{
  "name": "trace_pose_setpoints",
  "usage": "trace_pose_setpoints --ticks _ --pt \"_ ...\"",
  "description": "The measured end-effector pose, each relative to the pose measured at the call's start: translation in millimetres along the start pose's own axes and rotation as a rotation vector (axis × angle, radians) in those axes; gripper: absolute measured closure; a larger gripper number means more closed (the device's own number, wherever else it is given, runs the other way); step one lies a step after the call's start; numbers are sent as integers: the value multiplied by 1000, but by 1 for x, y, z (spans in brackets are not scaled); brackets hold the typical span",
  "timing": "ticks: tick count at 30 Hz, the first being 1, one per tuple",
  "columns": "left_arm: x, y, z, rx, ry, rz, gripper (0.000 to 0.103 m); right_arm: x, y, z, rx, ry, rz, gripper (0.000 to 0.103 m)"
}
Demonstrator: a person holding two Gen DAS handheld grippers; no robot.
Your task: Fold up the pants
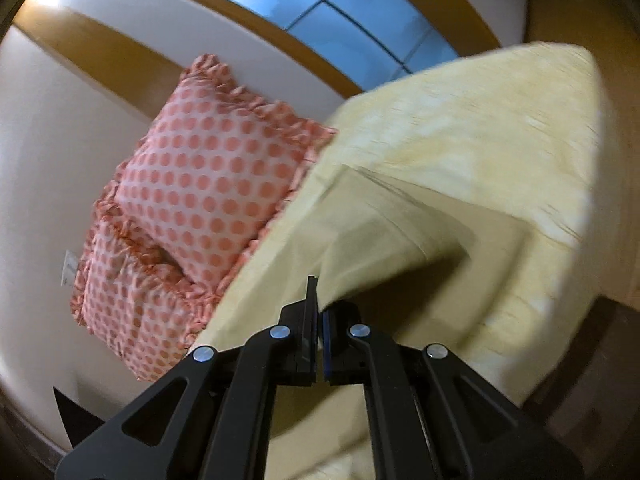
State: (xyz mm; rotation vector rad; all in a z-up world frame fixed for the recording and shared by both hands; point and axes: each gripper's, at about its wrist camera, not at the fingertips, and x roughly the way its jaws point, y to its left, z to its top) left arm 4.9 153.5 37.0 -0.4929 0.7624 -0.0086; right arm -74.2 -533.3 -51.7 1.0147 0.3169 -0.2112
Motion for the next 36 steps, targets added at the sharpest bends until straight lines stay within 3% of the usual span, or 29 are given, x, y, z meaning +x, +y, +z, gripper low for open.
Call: trace_pose_setpoints --ticks 6,7,8,9,10,11,13,16,21,22,24,26,29,32,36 --pt "-4 16 -37 -20 11 3 98 -19 -7 -10 -41 -28 -84 101" --pt "-5 14 -40 -9 -1 7 94 -22 -7 -12 -47 -31 -102 101" --pt "-7 11 -41 13 -14 16 93 -25 -7 -13 -51 -38 -117 96" --pt "-11 9 -43 32 -32 24 87 -32 -7 -14 -57 -64 -142 90" --pt "-14 8 -45 43 -49 30 82 -37 -7 -15 -67 -89 -176 78" --pt "-17 8 -45 49 -60 30 69 -41 -6 -16 -82 -113 -197 63" --pt "-29 9 -47 53 -110 55 36 -46 -5 -17 -109 -150 -247 59" --pt "-42 15 -46 43 -172 76 32 -41 -5 -18 -131 -156 -257 59" --pt "-45 31 -45 -15 -182 87 32 -30 14 -35 -227 -138 -257 59" --pt "-44 34 -45 -23 -178 89 32 -29 17 -39 -248 -142 -255 60" --pt "-43 40 -45 -45 -175 86 32 -23 17 -42 -252 -110 -217 83" --pt "-45 44 -44 -56 -187 95 32 -21 19 -44 -266 -121 -218 98" --pt "-51 53 -41 -77 -219 108 28 -16 32 -36 -294 -136 -180 99" --pt "-59 70 -36 -120 -268 132 26 -11 81 -29 -411 -172 -122 99" --pt "-66 88 -32 -172 -302 164 21 8 186 -65 -633 -110 130 99"
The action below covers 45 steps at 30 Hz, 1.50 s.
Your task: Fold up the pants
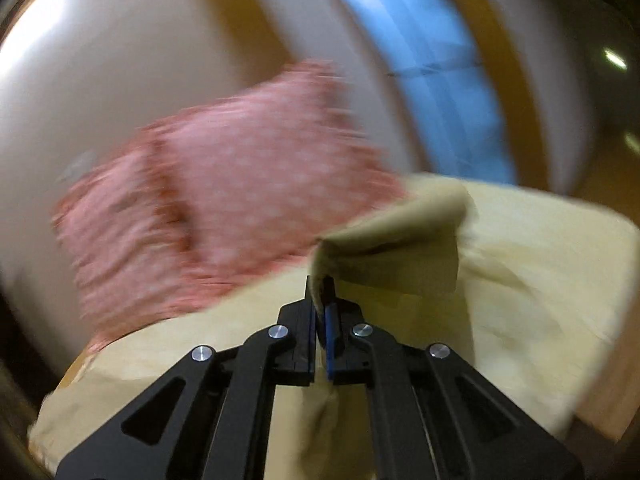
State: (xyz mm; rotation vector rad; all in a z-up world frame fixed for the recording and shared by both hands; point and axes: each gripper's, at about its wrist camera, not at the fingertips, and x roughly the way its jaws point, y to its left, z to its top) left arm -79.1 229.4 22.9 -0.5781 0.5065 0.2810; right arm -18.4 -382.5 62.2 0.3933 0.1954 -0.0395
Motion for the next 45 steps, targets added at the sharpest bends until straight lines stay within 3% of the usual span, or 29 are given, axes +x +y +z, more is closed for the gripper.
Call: trace_pose_setpoints --ticks 2,4,6,8,9,11,12,13,14,19,27,29,30,31,32,35,37,40,42,45 --pt "-1 6 2 -14 -7 5 20 13 60 -7 -116 41 158 99" --pt "-1 11 4 -22 -16 16 19 25 132 -38 -276 137 333 99" --pt "-1 13 5 -17 -19 24 17 35 193 -88 -449 314 492 99" --pt "2 15 7 -11 -14 31 15 39 237 -144 -644 510 571 97" --pt "4 17 9 -4 -6 25 14 38 247 -161 -703 555 584 95" --pt "8 19 11 0 5 22 14 26 255 -179 -779 546 576 69" --pt "11 21 13 -2 11 17 13 22 255 -178 -775 522 580 56" --pt "14 24 15 -11 18 14 13 21 251 -172 -739 511 599 24" --pt "16 25 17 -21 25 12 12 21 248 -169 -700 516 617 11" --pt "29 33 32 -94 61 0 8 27 231 -157 -542 546 651 12" --pt "66 32 63 -122 106 99 9 27 204 -132 -362 488 660 12" --pt "77 33 72 -136 104 143 27 26 194 -126 -326 472 659 11" --pt "80 34 74 -138 108 149 61 27 186 -121 -306 459 651 11" --pt "88 34 77 -142 138 130 84 26 180 -118 -291 447 644 11" --pt "92 31 79 -127 146 134 86 26 172 -114 -275 433 636 11" --pt "85 -6 87 41 87 179 93 23 144 -100 -222 380 593 11" --pt "70 -42 92 137 28 132 95 20 122 -88 -178 342 553 11" --pt "40 -130 88 355 -53 -20 95 15 91 -73 -111 288 485 11" --pt "21 -188 66 506 -85 -143 95 12 70 -64 -48 265 449 11" --pt "-11 -263 2 741 -84 -391 94 11 38 -56 74 249 408 11"
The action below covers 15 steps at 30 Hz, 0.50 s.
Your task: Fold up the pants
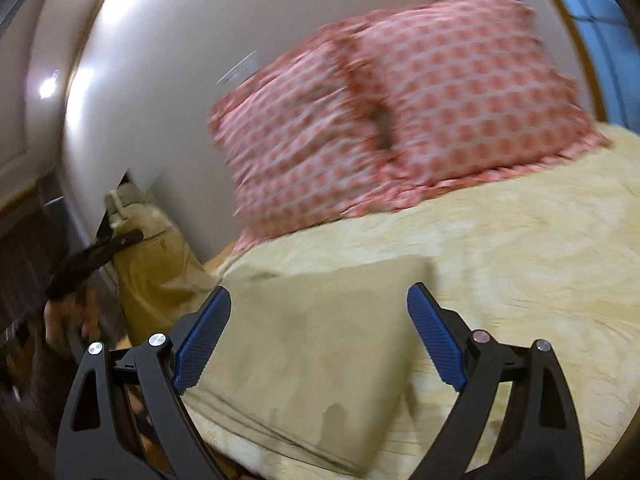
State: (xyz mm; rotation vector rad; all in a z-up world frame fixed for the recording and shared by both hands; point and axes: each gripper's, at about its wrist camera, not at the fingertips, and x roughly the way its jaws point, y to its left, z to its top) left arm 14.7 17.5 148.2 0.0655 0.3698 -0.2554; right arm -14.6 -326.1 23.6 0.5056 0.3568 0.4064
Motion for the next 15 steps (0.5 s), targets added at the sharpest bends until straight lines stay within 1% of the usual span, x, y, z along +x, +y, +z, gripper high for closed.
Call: trace_pose_setpoints --ticks 1,2,3,4,5,6,7,8,9,10,11,12,13,14,15 --pt "3 -31 -7 56 13 -90 94 -3 -10 2 47 -4 1 11" --pt "9 -61 -19 119 52 -180 94 -5 -22 3 110 0 12 11" --pt "15 -80 -30 160 89 -233 93 -6 -30 2 155 2 21 11" --pt "24 -99 -45 199 143 -279 93 -6 -37 1 196 6 29 11" --pt "34 -114 -60 234 201 -307 93 -5 -46 0 243 19 40 11" --pt "49 -127 -82 265 285 -328 91 -1 -55 -2 298 45 61 11" --pt "55 -131 -97 272 333 -366 89 4 -63 -3 350 70 81 11" --pt "50 -132 -106 284 335 -362 88 8 -66 -4 379 90 95 11" --pt "43 -131 -107 299 314 -353 83 15 -69 -5 401 125 112 11" --pt "32 -125 -104 299 290 -363 79 21 -68 -5 395 147 111 11" --pt "21 -114 -98 272 268 -386 77 25 -64 -4 365 161 98 11" --pt "6 -91 -86 192 234 -426 66 31 -57 -3 315 188 75 11" --pt "0 -71 -78 131 207 -421 48 38 -54 -2 287 209 65 11" --pt "0 -59 -68 80 183 -394 41 44 -50 -2 268 228 58 12" --pt "2 -32 -58 6 163 -329 36 54 -47 -1 250 256 50 13"
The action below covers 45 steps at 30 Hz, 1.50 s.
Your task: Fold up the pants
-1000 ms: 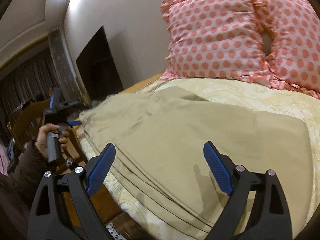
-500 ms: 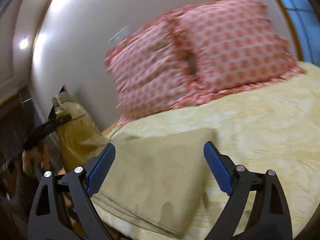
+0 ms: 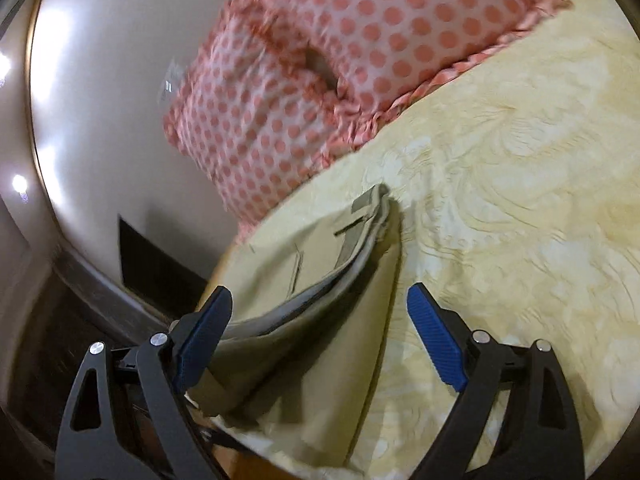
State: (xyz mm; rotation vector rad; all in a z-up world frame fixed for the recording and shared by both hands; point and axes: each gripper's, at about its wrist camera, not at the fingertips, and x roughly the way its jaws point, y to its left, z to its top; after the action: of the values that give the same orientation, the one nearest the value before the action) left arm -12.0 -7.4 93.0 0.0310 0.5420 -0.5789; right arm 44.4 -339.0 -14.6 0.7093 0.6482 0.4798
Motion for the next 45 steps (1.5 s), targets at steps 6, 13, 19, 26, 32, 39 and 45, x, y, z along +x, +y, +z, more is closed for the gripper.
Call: trace_pose_setpoints --ticks 6,13,19,26,32,39,45 --pt "42 148 0 -352 207 166 39 39 7 7 -68 110 -122 28" --pt "94 171 -4 -431 354 -18 38 50 -7 11 -43 157 -91 80" --pt "111 148 10 -355 356 -18 93 51 -11 28 6 186 34 92" --pt "144 141 64 -263 227 45 95 71 -6 96 -46 86 -1 93" --pt "198 149 79 -249 288 195 78 103 -28 123 -95 137 -335 77" --pt "124 111 70 -214 131 69 52 56 17 95 -189 71 -96 49" --pt "178 98 40 -202 335 115 57 92 -7 78 -55 221 -150 44"
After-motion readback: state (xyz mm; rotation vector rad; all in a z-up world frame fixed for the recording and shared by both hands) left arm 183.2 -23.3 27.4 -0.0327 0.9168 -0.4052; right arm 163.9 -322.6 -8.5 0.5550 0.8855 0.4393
